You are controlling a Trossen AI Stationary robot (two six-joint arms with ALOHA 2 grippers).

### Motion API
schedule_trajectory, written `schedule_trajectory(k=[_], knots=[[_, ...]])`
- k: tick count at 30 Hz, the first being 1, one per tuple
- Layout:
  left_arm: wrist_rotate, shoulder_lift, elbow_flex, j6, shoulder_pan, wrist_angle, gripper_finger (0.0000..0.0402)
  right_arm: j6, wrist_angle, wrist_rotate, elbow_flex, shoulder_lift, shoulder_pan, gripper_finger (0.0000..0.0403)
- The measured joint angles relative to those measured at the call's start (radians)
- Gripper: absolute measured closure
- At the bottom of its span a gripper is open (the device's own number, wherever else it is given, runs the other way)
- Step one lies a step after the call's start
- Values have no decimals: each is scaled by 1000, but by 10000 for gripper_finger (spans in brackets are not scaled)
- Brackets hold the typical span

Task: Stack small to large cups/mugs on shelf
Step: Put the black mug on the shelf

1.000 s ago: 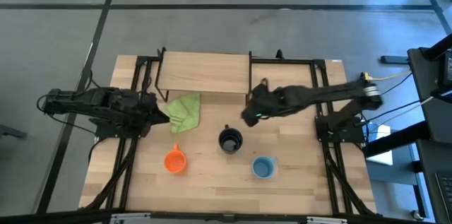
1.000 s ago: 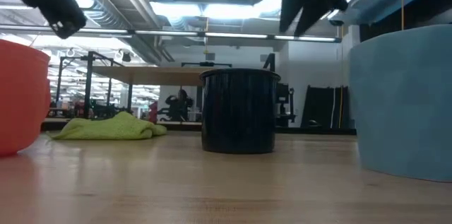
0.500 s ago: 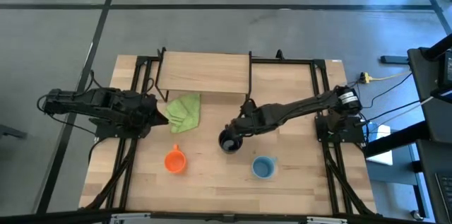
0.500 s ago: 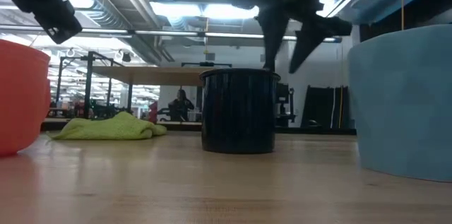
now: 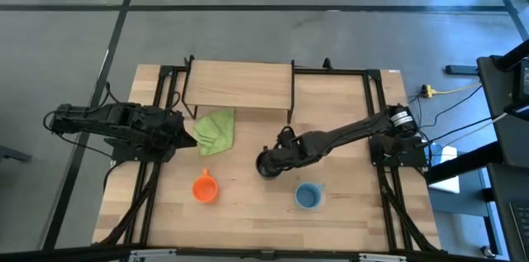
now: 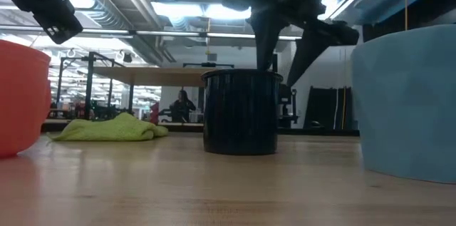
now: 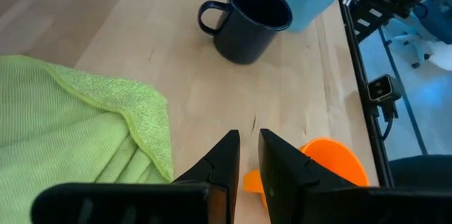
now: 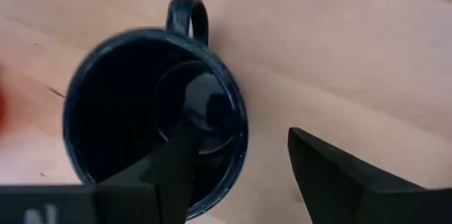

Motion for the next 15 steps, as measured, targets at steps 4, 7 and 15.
schedule_trajectory(k=[4,7,15], knots=[[-2,-1,0,6,0,-12,354,4,20,0,0,-2,0,183],[-5,-1,0,7,0,-22,354,5,15,-2,0,5,-1,183],[-23,-1,0,7,0,-14,354,5,78,-63,0,57,0,183]])
